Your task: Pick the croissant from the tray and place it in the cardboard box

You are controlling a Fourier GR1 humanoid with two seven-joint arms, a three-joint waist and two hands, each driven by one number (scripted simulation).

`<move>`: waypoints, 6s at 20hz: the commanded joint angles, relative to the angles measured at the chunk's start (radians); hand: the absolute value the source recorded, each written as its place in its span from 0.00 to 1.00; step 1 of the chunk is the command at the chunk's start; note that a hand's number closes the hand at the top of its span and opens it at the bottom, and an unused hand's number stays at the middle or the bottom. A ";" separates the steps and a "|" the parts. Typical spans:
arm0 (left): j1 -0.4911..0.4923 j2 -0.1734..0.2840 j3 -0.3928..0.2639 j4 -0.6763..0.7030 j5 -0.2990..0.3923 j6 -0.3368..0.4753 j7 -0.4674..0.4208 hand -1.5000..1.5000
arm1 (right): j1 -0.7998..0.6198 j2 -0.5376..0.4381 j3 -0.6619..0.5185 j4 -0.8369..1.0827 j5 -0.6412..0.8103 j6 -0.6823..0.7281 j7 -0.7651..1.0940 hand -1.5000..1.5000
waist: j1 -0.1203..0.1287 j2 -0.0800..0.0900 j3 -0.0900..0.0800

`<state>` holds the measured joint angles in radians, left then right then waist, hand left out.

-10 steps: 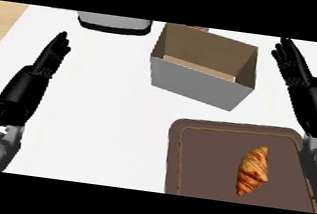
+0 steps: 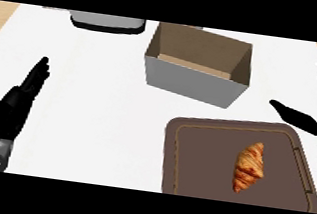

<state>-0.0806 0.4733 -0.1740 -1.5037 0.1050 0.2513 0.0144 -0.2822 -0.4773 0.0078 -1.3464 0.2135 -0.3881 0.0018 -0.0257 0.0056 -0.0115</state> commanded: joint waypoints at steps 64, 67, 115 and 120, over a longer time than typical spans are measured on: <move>0.054 -0.107 0.022 -0.012 -0.115 0.003 0.093 0.50 | 0.201 0.462 0.195 -0.277 0.961 0.810 1.234 0.00 | 0.024 -0.005 0.011; 0.102 -0.106 0.028 -0.045 -0.106 -0.012 0.057 0.50 | 0.210 0.475 0.158 -0.230 0.975 0.778 1.194 0.00 | 0.029 -0.006 0.011; 0.012 -0.153 0.027 -0.037 -0.153 -0.080 0.090 0.50 | -0.415 -0.144 -0.198 0.309 0.262 0.877 -0.751 1.00 | 0.108 0.021 0.017; -0.015 -0.141 0.059 0.020 -0.153 -0.087 0.066 0.50 | -0.570 -0.158 -0.157 0.502 0.251 0.946 -0.878 1.00 | 0.100 0.019 0.014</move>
<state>-0.0715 0.3253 -0.1263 -1.5042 -0.0445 0.1692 0.0763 -0.7389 -0.6220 -0.1493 -0.9714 0.5058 0.4467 -0.7291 0.0778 0.0273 0.0041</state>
